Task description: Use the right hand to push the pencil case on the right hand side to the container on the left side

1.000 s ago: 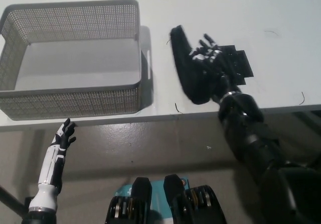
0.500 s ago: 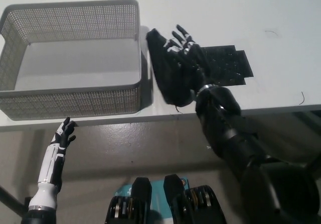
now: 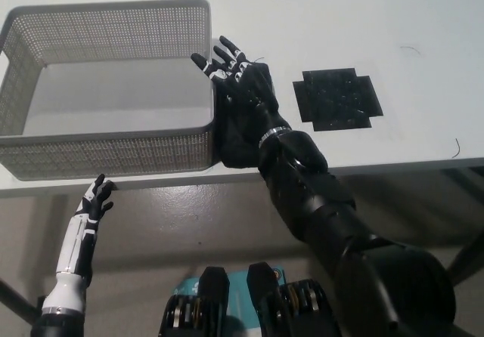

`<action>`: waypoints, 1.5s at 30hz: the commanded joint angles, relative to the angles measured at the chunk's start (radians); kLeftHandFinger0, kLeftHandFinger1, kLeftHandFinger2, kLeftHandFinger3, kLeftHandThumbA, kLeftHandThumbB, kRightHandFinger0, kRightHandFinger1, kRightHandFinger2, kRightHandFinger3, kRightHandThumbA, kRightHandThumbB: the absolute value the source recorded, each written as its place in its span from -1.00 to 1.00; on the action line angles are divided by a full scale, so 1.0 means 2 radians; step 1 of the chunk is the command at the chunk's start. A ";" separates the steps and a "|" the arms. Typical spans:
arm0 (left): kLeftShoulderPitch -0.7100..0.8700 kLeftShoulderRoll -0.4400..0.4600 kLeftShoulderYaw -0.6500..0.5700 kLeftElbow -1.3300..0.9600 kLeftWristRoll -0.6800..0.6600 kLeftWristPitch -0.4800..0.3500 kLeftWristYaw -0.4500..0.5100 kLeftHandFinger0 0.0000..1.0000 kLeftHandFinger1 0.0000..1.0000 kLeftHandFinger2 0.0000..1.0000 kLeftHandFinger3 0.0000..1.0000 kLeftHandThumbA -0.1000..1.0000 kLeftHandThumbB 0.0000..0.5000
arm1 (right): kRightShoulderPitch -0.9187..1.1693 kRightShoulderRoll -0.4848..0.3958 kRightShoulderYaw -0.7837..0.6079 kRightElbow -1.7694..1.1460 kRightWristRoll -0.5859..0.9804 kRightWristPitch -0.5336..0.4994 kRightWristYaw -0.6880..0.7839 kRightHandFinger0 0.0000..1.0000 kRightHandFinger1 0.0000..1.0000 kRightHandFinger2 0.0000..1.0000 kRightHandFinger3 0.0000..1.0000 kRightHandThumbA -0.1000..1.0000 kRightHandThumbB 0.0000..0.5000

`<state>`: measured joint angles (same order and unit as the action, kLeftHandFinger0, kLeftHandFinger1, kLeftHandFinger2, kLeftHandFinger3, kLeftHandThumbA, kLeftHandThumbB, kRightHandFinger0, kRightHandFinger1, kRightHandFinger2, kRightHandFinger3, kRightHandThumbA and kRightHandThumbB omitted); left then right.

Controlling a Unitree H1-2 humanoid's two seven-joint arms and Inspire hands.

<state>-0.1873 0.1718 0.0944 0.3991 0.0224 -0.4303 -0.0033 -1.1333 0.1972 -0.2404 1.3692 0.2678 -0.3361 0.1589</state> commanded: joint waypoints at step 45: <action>-0.008 0.014 -0.002 -0.007 0.000 -0.020 -0.007 1.00 1.00 1.00 1.00 1.00 0.24 | 0.383 -0.109 0.027 -0.842 0.021 0.116 0.022 1.00 1.00 1.00 1.00 1.00 -0.04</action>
<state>-0.1913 0.1724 0.1023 0.4060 0.0219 -0.4288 -0.0044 -0.5528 0.1064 -0.1878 0.2498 0.2737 -0.2076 0.1744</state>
